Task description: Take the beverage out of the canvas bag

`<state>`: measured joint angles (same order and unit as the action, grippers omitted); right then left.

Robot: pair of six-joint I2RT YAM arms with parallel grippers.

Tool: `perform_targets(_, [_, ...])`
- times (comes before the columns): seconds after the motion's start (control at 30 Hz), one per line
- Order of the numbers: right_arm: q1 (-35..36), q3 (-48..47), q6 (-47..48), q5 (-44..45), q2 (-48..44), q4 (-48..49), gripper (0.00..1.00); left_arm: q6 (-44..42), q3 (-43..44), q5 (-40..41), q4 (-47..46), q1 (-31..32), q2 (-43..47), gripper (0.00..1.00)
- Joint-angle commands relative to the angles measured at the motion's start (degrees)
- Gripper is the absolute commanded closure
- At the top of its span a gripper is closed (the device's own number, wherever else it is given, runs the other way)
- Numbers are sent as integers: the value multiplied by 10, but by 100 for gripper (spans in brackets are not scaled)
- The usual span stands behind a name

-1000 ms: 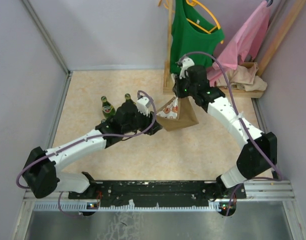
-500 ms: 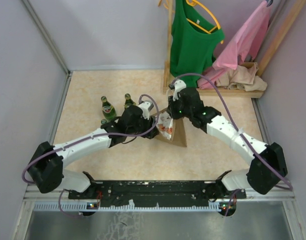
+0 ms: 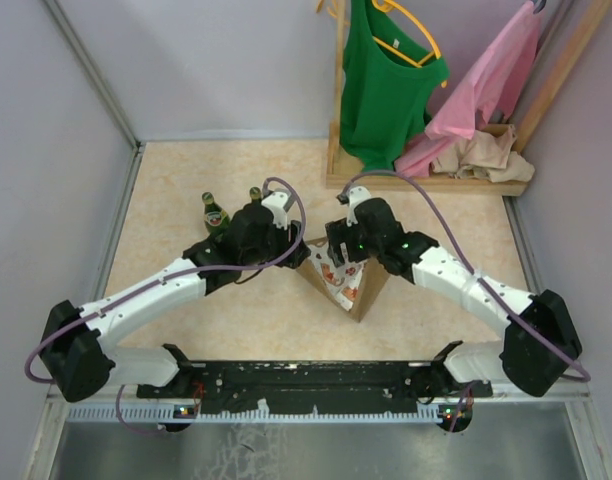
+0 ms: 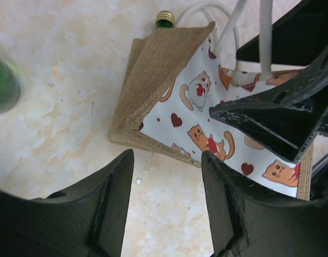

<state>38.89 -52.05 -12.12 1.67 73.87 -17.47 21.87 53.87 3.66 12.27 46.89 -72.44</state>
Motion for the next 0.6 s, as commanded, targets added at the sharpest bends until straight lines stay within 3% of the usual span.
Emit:
perform_targets(0.0, [5,-4,-1,33,-32,26,17,4,23,3,14,0,2,39])
perform_targets(0.07, [5,-8,1,46,-36,22,8,5,26,-1,15,0,-6,38])
perform_targets(0.17, [4,-15,9,68,-45,19,5,10,27,-14,15,1,-17,37])
perform_targets(0.37, [-10,-12,9,148,-84,26,5,24,8,-38,12,2,-26,38])
perform_targets(0.57, [-94,11,-40,147,-117,39,13,28,-6,-44,-7,5,-47,38])
